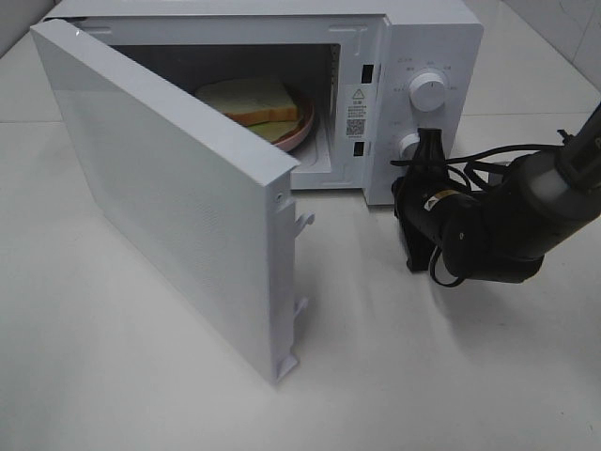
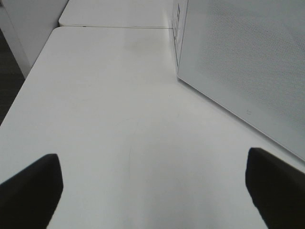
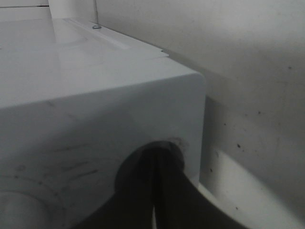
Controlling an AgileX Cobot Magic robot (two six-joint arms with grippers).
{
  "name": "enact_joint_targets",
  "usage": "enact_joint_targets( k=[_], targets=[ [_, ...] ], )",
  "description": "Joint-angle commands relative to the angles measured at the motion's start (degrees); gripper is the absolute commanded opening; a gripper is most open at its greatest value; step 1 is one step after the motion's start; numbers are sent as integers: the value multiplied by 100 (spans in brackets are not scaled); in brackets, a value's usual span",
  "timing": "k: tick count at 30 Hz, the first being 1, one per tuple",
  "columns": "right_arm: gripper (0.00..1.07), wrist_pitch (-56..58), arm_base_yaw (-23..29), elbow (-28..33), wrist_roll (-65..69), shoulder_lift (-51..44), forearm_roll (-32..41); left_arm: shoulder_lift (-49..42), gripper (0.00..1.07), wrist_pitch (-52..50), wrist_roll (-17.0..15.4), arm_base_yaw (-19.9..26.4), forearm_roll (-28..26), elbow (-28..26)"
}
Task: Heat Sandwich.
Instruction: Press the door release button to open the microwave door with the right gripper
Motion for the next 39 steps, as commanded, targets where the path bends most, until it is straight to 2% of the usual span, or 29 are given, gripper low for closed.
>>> enact_joint_targets(
  k=[1, 17, 25, 30, 39],
  targets=[
    [0, -796, -115, -372, -69, -6, -132, -149, 98, -23, -40, -46, 0, 11],
    [0, -74, -115, -281, -132, -275, -246, -149, 98, -23, -40, -46, 0, 11],
    [0, 269, -115, 309, -178, -670, -315, -149, 98, -23, -40, -46, 0, 11],
    [0, 968, -115, 498, -286, -911, -424, -149, 98, -23, -40, -46, 0, 11],
    [0, 1392, -115, 796, -533, -1444, -556, -149, 98, -23, -40, -46, 0, 11]
  ],
)
